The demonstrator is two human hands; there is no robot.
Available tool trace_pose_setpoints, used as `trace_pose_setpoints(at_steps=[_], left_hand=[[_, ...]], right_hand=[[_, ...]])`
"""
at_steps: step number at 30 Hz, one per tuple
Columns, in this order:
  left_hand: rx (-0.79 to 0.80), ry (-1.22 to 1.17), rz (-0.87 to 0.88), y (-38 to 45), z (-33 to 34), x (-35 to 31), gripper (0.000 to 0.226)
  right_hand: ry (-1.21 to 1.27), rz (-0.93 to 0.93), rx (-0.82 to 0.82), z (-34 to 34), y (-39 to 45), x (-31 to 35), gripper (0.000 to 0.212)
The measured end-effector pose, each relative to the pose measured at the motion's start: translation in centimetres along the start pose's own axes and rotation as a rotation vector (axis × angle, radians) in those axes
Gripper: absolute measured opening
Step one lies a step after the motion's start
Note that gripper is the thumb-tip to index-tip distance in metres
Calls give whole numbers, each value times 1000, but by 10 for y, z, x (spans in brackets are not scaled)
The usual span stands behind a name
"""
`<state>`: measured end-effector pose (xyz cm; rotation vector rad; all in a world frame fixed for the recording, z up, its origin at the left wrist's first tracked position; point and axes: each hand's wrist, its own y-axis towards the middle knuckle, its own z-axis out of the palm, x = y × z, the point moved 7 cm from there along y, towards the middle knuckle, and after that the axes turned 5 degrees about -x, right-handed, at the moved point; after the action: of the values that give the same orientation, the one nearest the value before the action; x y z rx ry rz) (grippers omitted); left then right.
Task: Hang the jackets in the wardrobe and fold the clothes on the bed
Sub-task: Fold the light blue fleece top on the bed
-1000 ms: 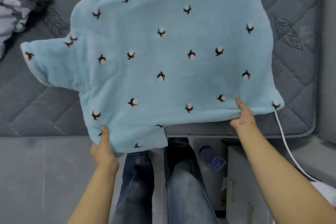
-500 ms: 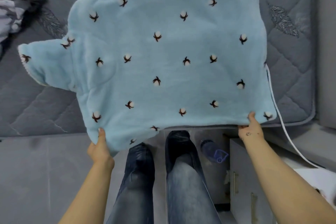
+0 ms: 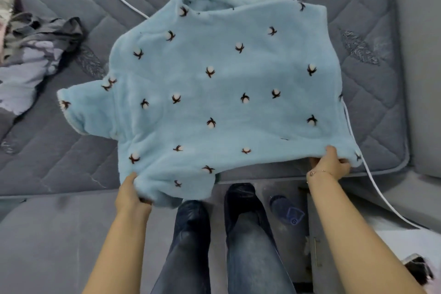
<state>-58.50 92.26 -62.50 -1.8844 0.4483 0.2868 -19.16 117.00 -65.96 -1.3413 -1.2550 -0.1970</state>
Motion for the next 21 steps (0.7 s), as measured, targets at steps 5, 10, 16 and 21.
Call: trace_pose_setpoints(at_steps=[5,10,16,21], left_hand=[[274,-178,-166,-18,73,-61,14],[362,-87,105,9,140,-87,26],[236,618,738,30,101,-40,50],[154,734,564,60,47,25,50]], right_hand=[[-23,-34,227,89,-3,66,15],[-308,-78,476,170,3,56,24],[-772,-754,731,132,-43,15,33],[-1084,-1189,814,90,-69,-18,38]])
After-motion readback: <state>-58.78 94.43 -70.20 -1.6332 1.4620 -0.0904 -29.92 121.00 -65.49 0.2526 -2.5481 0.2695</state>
